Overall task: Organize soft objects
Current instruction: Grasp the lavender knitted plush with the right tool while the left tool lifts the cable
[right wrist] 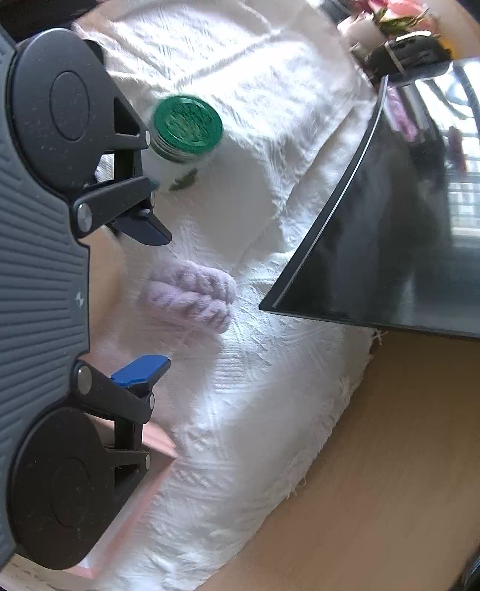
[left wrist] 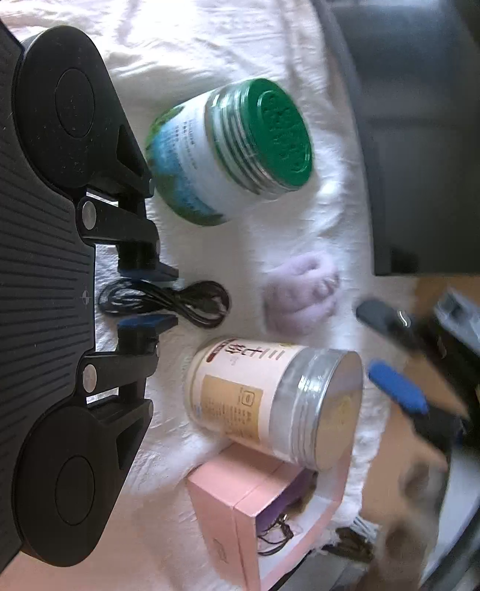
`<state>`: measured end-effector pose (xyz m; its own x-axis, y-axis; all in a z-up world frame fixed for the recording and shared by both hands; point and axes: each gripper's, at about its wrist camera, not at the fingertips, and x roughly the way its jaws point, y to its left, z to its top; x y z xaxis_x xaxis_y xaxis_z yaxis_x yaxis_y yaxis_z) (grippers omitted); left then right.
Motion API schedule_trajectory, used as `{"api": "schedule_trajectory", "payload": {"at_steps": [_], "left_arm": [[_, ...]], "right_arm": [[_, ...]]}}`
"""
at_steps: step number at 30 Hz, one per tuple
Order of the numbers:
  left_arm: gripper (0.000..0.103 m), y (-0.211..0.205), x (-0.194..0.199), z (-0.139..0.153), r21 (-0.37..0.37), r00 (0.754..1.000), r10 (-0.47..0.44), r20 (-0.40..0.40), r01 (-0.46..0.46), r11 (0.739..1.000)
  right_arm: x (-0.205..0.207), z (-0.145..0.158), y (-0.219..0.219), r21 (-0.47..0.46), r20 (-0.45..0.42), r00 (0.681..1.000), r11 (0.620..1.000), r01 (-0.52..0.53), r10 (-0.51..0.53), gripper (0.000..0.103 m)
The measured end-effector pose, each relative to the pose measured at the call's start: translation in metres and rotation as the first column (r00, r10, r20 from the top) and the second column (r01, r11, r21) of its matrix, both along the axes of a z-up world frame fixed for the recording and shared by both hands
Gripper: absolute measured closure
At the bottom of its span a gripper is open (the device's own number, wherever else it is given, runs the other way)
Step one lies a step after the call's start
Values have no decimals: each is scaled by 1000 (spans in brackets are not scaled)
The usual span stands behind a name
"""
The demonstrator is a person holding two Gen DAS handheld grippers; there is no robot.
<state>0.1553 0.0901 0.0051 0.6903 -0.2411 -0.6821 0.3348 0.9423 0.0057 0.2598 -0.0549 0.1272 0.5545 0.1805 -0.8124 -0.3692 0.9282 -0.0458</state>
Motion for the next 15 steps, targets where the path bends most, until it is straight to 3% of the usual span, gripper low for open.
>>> {"api": "schedule_trajectory", "payload": {"at_steps": [3,10,11,13,15], "left_arm": [[79,6,5,0,-51,1000,18,-10,-19,999],[80,9,16,0,-97,998,47,-30,-50,994],[80,9,17,0,-99,998,47,-36,-51,994],[80,8,18,1,-87,999,30,-36,-33,996],[80,8,17,-1,-86,1000,22,-20,-24,996]], "right_arm": [[27,-11,12,13,-59,998,1000,21,-20,36],[69,-41,35,-63,-185,981,997,40,-51,36],[70,-43,37,-73,-190,980,997,39,-52,39],[71,-45,39,-73,-201,978,997,34,-48,63],[66,-41,40,-52,-185,982,998,27,-37,67]]}}
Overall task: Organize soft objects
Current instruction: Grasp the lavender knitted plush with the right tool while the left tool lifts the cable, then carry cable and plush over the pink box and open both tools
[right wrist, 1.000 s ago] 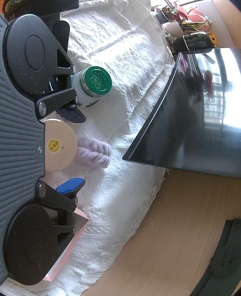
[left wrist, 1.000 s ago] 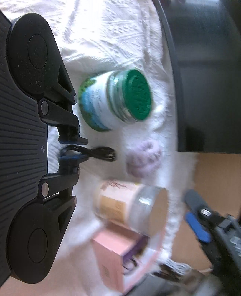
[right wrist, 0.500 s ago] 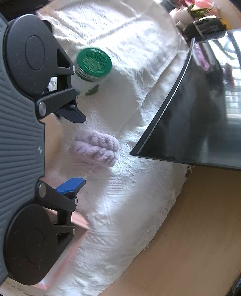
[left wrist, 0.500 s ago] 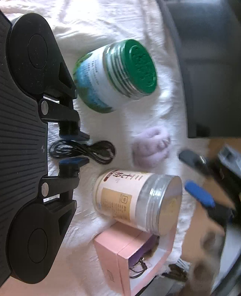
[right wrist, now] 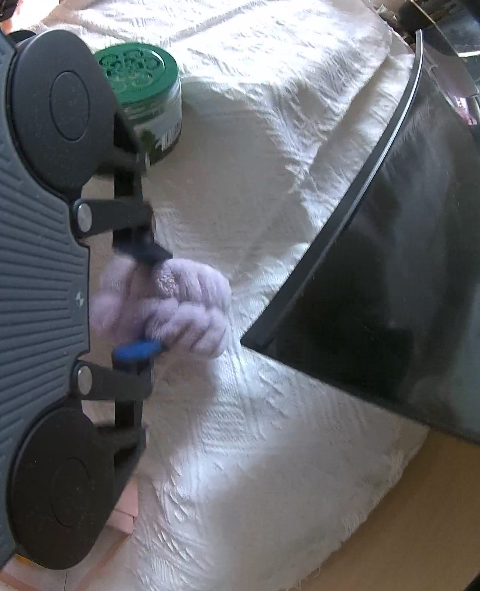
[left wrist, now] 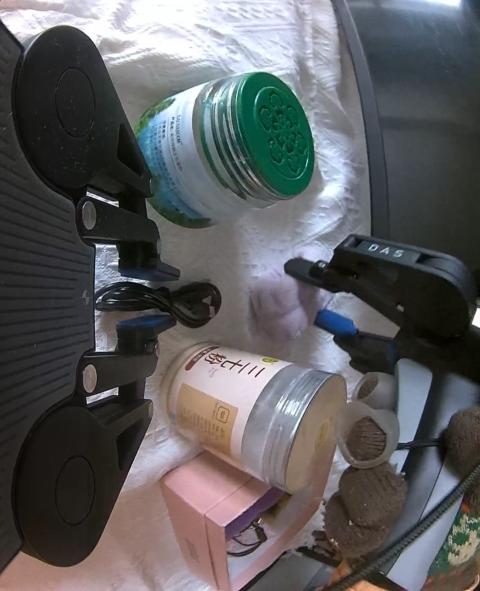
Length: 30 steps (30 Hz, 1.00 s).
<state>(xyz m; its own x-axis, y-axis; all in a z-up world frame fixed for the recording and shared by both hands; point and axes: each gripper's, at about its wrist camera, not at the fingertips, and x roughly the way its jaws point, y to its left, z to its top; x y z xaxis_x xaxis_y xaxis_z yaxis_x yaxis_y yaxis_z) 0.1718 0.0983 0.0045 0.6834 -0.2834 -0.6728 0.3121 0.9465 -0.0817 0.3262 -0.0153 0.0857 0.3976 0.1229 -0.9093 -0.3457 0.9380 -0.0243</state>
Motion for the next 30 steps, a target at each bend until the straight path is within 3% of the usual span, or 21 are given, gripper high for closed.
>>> {"api": "schedule_trajectory", "payload": {"at_steps": [4,11,15,22,26,30], "left_arm": [[85,-2,-1,-2,16,1000,10,29,-10,1000],[86,0,-6,0,-24,998,18,61,-16,1000],[87,0,-23,40,-52,986,14,163,-5,999],[87,-1,-40,134,-74,928,98,359,-76,994],[86,-28,-43,163,-68,916,80,393,-58,996],[86,-70,-46,172,-64,921,7,389,19,998]], "right_arm": [[-15,16,-3,45,38,999,999,-13,12,71],[-59,66,-18,122,146,989,992,-43,24,71],[-97,103,-30,153,253,967,986,-73,32,71],[-166,161,-74,191,430,903,976,-108,16,71],[-205,184,-119,204,508,860,976,-76,-39,71],[-229,187,-166,225,534,838,974,-11,-113,70]]}}
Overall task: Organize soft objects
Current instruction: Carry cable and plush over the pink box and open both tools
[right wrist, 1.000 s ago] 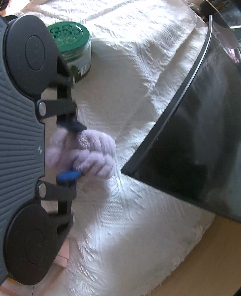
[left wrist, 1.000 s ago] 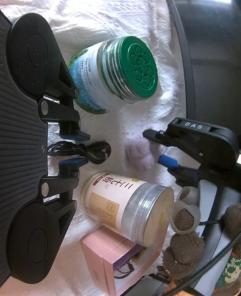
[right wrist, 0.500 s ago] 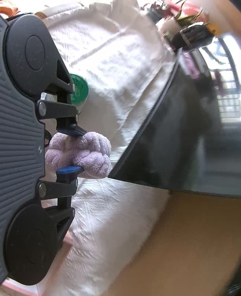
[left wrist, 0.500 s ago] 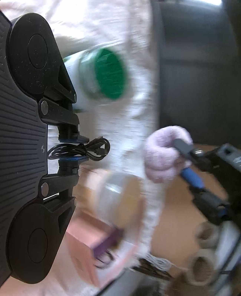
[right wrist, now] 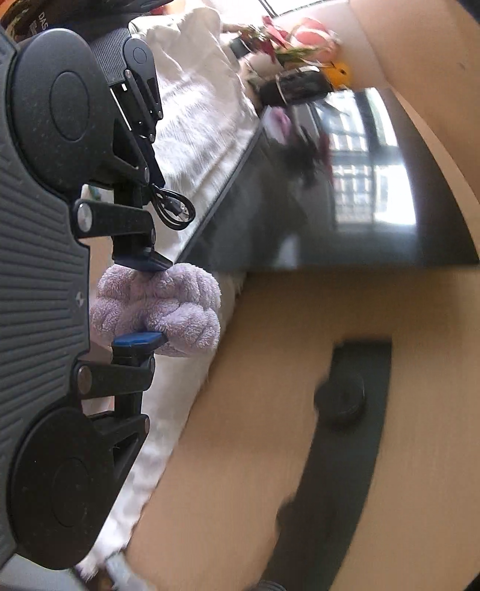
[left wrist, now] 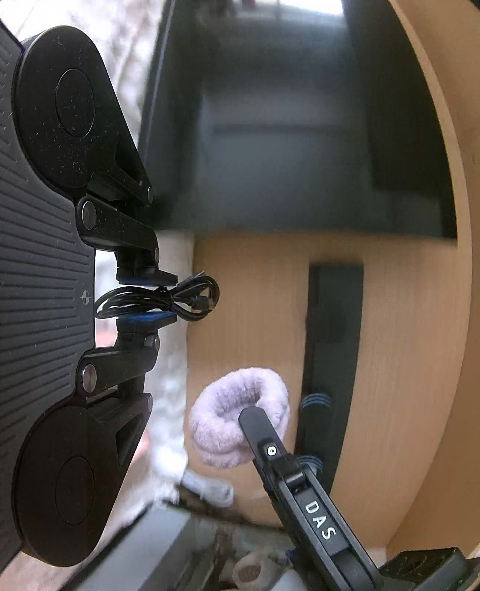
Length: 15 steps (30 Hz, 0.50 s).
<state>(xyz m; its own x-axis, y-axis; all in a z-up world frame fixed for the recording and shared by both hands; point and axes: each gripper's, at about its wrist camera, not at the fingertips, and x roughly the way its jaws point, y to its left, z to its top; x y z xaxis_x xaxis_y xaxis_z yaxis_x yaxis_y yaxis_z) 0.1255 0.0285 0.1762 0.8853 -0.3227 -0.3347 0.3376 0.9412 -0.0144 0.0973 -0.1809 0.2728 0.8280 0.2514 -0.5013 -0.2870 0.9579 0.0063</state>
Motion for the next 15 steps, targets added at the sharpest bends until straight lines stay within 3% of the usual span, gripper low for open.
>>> {"api": "schedule_trajectory", "payload": {"at_steps": [4,7,11,15], "left_arm": [[86,-45,-2,-5,12,996,-92,-18,93,996],[86,-76,4,-22,-20,982,-167,-84,166,986],[86,-113,26,-68,-61,940,-257,-225,249,966],[86,-132,37,-104,13,914,-227,-335,246,969]], "right_arm": [[-11,-16,-45,34,-11,998,997,68,-68,70],[-14,-41,-73,66,-27,992,990,128,-127,70],[-7,-95,-99,94,-63,977,974,207,-202,70],[21,-153,-116,97,-139,949,950,298,-284,70]]}}
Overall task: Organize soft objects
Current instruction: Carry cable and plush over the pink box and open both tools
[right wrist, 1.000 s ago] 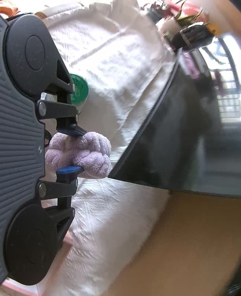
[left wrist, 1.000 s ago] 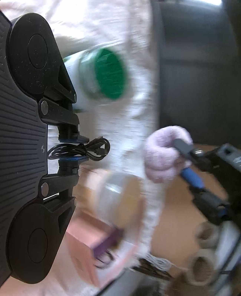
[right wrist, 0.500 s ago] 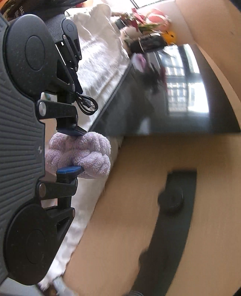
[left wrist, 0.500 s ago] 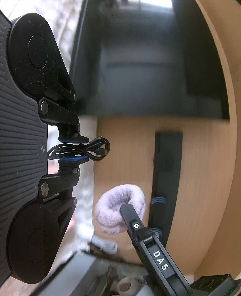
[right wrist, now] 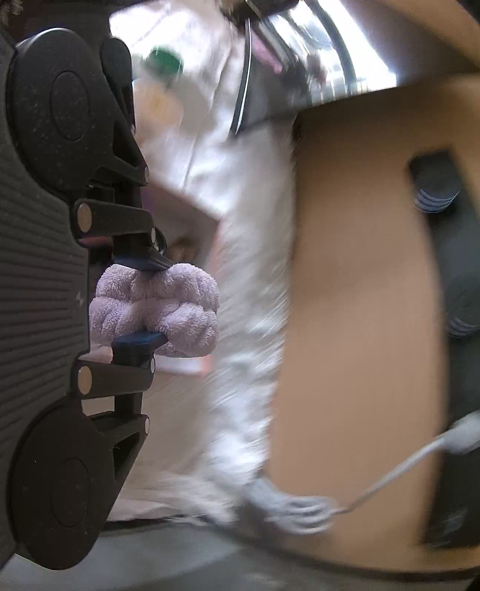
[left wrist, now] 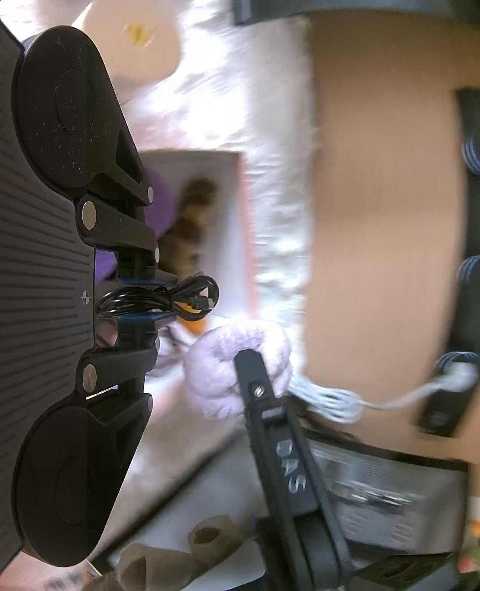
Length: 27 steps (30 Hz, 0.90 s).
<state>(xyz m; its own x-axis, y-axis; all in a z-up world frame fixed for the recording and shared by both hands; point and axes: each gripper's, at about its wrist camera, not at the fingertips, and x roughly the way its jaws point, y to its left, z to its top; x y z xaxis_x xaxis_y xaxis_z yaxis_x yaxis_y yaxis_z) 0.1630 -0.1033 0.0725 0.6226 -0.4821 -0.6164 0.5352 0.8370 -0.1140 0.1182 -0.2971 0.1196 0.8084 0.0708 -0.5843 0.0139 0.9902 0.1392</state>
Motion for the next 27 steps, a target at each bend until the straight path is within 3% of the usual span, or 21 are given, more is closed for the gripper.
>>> {"api": "schedule_trajectory", "payload": {"at_steps": [3,6,12,15,21,23,25,27], "left_arm": [[85,-3,-2,-10,42,1000,-13,-26,14,999],[87,-5,1,-13,102,999,41,-22,-39,994],[88,-21,11,-21,168,996,71,-45,-63,984],[87,-24,16,-28,139,991,98,-87,-85,987],[88,-14,8,-22,83,995,87,-49,-83,993],[88,-8,3,-15,89,996,89,-26,-87,992],[88,-2,-2,-7,79,996,88,-9,-87,993],[88,4,-6,1,73,995,103,-3,-102,992]], "right_arm": [[23,-28,-2,40,-62,998,999,12,-10,70],[49,-47,5,18,-127,991,999,35,-32,70],[57,-49,12,-70,-131,991,997,31,-40,69],[56,-49,10,-73,-121,992,997,25,-34,69],[52,-53,17,-140,-80,997,990,13,-24,67],[52,-51,17,-122,-87,996,992,10,-21,63],[51,-47,16,-77,-86,996,997,-4,-3,51],[48,-41,14,-16,-61,998,1000,-25,24,49]]}}
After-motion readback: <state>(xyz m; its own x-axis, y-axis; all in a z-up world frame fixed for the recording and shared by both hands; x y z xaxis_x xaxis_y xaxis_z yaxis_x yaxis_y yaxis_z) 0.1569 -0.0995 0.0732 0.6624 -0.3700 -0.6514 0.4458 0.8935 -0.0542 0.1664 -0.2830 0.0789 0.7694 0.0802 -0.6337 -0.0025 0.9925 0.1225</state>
